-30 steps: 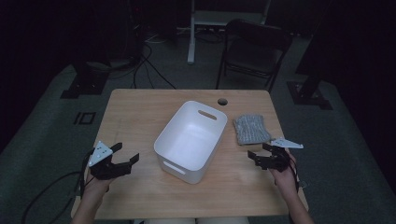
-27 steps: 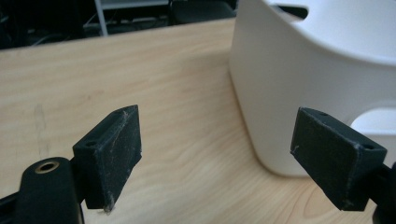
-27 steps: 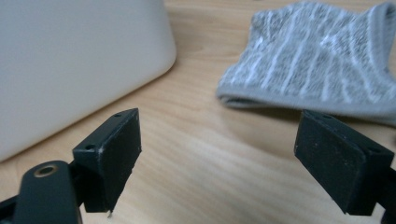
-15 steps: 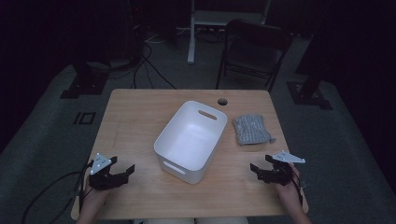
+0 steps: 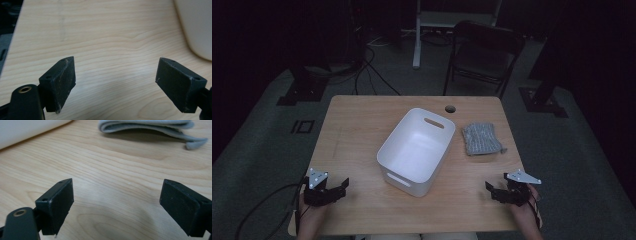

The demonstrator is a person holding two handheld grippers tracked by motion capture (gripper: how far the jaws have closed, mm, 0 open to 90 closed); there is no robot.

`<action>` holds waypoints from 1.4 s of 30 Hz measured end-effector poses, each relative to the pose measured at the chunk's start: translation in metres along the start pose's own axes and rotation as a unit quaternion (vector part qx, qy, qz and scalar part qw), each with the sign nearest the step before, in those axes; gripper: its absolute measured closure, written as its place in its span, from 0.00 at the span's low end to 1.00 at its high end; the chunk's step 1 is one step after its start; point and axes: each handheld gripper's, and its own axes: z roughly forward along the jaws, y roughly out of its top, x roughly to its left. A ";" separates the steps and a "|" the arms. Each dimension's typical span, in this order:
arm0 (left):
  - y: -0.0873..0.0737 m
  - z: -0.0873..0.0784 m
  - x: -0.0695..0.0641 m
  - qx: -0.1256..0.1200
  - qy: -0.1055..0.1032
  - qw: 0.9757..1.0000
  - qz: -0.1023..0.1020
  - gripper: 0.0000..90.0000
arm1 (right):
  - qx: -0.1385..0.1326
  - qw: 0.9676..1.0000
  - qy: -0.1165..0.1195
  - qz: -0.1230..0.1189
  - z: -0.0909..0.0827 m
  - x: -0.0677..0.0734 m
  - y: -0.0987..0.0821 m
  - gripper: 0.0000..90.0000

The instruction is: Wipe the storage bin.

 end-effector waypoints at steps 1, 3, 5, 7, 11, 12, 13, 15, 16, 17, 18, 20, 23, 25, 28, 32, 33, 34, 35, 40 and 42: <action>0.000 0.001 0.001 0.002 0.002 1.000 -0.002 0.19 | 0.004 1.000 -0.002 0.002 0.001 -0.001 -0.001 0.13; -0.002 0.002 0.003 0.003 0.014 1.000 -0.004 0.19 | 0.010 1.000 -0.025 0.006 0.003 -0.001 -0.003 0.13; -0.003 0.003 0.004 0.009 0.018 1.000 0.000 0.19 | 0.023 0.999 -0.036 0.019 0.005 -0.004 -0.004 0.13; -0.003 0.003 0.005 0.009 0.024 1.000 0.004 0.18 | 0.017 0.998 -0.053 0.033 0.005 -0.006 -0.004 0.13; -0.004 0.005 0.008 0.011 0.025 1.000 -0.010 0.19 | 0.027 0.996 -0.070 0.044 0.007 -0.008 -0.003 0.13; -0.004 0.006 0.008 0.012 0.029 0.999 -0.009 0.19 | 0.027 0.996 -0.073 0.049 0.008 -0.009 -0.003 0.15; -0.005 0.007 0.007 0.013 0.036 0.999 -0.009 0.19 | 0.029 0.996 -0.075 0.044 0.008 -0.007 -0.002 0.15; -0.005 0.007 0.009 0.019 0.037 0.999 -0.009 0.19 | 0.037 0.996 -0.073 0.045 0.010 -0.006 -0.002 0.15; -0.006 0.008 0.010 0.018 0.039 0.999 -0.010 0.19 | 0.043 0.996 -0.068 0.047 0.011 -0.006 -0.002 0.15; -0.006 0.008 0.010 0.022 0.043 0.999 -0.010 0.19 | 0.051 0.995 -0.065 0.047 0.012 -0.005 -0.001 0.14; -0.007 0.009 0.010 0.024 0.045 0.999 -0.014 0.19 | 0.055 0.995 -0.073 0.043 0.013 -0.004 -0.001 0.15; -0.008 0.011 0.010 0.030 0.054 0.998 -0.011 0.18 | 0.059 0.994 -0.084 0.034 0.015 -0.002 0.000 0.14; -0.010 0.013 0.008 0.038 0.057 0.998 -0.007 0.19 | 0.060 0.993 -0.090 0.041 0.015 -0.003 0.000 0.14; -0.013 0.015 0.006 0.044 0.061 0.997 -0.003 0.18 | 0.061 0.993 -0.090 0.042 0.015 -0.003 0.000 0.13; -0.014 0.018 0.005 0.051 0.066 0.997 0.000 0.18 | 0.061 0.993 -0.090 0.042 0.015 -0.003 0.000 0.13; -0.014 0.019 0.005 0.058 0.071 0.996 -0.001 0.18 | 0.061 0.993 -0.090 0.042 0.015 -0.003 0.000 0.13; -0.014 0.020 0.004 0.061 0.075 0.995 0.000 0.18 | 0.061 0.993 -0.090 0.042 0.015 -0.003 0.000 0.13; -0.014 0.020 0.004 0.064 0.075 0.995 0.001 0.18 | 0.061 0.993 -0.090 0.042 0.015 -0.003 0.000 0.13; -0.013 0.021 0.004 0.064 0.075 0.995 0.000 0.18 | 0.061 0.993 -0.090 0.042 0.015 -0.003 0.000 0.13; -0.013 0.021 0.006 0.065 0.075 0.995 -0.011 0.18 | 0.061 0.993 -0.090 0.042 0.015 -0.003 0.000 0.13; -0.013 0.022 0.008 0.067 0.067 0.995 -0.020 0.18 | 0.061 0.993 -0.090 0.042 0.015 -0.003 0.000 0.13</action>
